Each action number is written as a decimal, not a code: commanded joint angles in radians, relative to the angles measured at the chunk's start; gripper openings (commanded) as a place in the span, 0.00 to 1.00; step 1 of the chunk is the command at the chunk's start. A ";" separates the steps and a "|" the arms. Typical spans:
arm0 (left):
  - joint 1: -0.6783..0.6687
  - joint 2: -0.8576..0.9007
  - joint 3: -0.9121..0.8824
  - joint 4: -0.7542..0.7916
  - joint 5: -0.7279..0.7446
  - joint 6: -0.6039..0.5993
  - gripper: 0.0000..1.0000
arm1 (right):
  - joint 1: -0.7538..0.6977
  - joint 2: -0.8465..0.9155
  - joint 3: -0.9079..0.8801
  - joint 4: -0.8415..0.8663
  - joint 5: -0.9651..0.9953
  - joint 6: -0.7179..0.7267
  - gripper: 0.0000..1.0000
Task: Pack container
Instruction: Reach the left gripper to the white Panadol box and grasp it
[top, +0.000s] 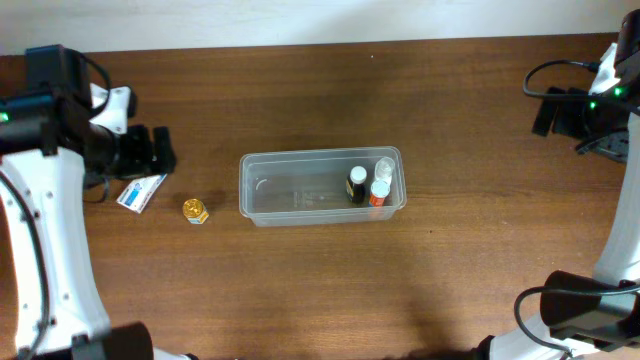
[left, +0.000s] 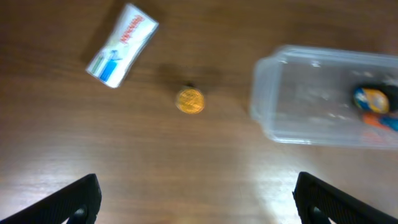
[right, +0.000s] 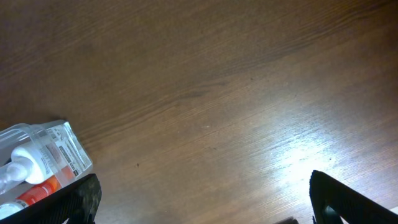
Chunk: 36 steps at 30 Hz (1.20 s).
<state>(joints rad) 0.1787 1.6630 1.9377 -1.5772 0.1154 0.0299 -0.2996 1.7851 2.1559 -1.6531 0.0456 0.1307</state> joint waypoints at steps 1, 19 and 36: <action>0.052 0.061 0.016 0.028 -0.038 0.001 0.99 | -0.003 0.002 -0.002 0.000 0.015 -0.003 0.98; 0.105 0.271 0.014 0.225 -0.158 0.077 0.99 | -0.003 0.002 -0.002 0.000 0.015 -0.003 0.98; 0.150 0.634 0.014 0.258 -0.091 0.151 0.99 | -0.003 0.002 -0.002 0.000 0.015 -0.003 0.98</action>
<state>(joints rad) 0.3222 2.2673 1.9415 -1.3296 -0.0074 0.1326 -0.2996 1.7851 2.1559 -1.6535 0.0456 0.1307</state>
